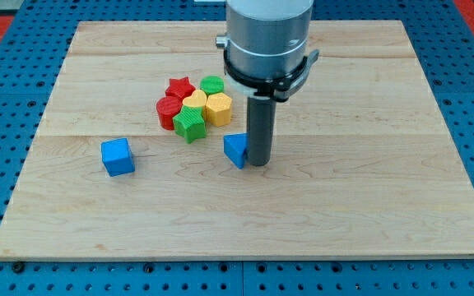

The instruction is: Push the blue triangle into the group of blocks

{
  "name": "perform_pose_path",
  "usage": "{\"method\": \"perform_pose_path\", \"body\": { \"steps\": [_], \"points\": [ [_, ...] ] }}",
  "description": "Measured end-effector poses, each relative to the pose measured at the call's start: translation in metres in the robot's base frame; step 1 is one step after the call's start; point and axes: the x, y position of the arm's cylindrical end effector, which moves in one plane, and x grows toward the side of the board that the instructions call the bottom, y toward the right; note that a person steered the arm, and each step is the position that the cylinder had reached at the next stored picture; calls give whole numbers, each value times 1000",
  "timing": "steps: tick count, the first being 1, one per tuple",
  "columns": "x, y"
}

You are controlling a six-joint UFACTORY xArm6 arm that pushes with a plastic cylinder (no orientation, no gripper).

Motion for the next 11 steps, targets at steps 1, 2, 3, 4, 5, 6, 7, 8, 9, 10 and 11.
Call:
{"method": "perform_pose_path", "body": {
  "steps": [1,2,3,4,5,6,7,8,9,10,11],
  "points": [
    [1,-22],
    [1,-42],
    [1,-47],
    [-4,-44],
    [-11,-44],
    [-12,-44],
    [-17,-44],
    [-34,-44],
    [-50,-44],
    [-58,-44],
    [-53,-38]
  ]
}}
